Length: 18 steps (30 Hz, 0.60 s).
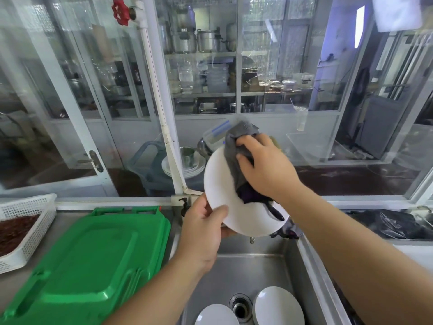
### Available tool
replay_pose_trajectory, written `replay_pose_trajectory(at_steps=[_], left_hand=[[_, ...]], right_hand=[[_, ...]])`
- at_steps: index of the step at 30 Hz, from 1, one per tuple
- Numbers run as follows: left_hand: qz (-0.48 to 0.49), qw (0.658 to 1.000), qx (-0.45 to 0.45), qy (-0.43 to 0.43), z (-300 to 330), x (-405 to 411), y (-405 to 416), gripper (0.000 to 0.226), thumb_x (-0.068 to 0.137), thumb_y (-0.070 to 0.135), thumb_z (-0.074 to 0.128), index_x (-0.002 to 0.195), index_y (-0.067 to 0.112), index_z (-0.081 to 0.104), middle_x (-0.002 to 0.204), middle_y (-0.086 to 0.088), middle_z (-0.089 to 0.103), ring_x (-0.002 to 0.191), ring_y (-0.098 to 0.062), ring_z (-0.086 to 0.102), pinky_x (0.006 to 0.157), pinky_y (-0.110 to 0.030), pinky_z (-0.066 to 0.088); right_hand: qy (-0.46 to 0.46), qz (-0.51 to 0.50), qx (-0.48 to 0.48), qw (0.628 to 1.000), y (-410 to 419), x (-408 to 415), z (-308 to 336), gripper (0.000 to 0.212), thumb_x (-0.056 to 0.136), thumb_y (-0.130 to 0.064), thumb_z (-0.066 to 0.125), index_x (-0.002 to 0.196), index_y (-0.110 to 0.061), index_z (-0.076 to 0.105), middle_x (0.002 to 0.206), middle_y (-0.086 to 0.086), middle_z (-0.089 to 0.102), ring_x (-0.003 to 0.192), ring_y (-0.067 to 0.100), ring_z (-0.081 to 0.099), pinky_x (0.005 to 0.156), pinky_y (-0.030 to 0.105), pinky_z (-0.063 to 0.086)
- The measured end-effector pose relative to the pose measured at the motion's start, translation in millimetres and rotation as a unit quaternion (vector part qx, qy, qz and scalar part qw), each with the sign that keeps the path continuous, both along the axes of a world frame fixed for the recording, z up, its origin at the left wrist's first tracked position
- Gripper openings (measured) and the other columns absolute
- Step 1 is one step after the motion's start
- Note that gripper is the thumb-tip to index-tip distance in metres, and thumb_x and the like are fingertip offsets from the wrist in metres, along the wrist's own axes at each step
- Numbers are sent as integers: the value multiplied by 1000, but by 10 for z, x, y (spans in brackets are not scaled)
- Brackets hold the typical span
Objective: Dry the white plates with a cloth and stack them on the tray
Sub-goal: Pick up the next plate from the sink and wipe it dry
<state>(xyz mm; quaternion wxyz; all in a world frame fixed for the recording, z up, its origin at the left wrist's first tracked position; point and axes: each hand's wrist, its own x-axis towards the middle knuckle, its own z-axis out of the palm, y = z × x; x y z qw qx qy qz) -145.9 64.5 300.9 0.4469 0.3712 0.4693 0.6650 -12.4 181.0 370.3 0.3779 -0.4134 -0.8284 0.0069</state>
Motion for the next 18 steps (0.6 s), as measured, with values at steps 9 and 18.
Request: replay_pose_trajectory(at_steps=[9,18], left_hand=[[83,996,29,20,142,-274,132,50,94,-5,59,100,41,77,109,8,78,99,-18,74,69,-34,63],[71,970,45,227,74,-259,72,62,95,10,59,110,69,63,108,26,75,85,0,72,65,-20,57]], right_hand=[[43,-97,-127,986,-142,184,-537,32,101,-33,61,133,-26,62,130,13,60,93,41,64,73,35,43],[125,-37,-274,953,-269,147,-808,17,103,-35,59,119,-38,62,99,-18,66,90,9,63,72,26,48]])
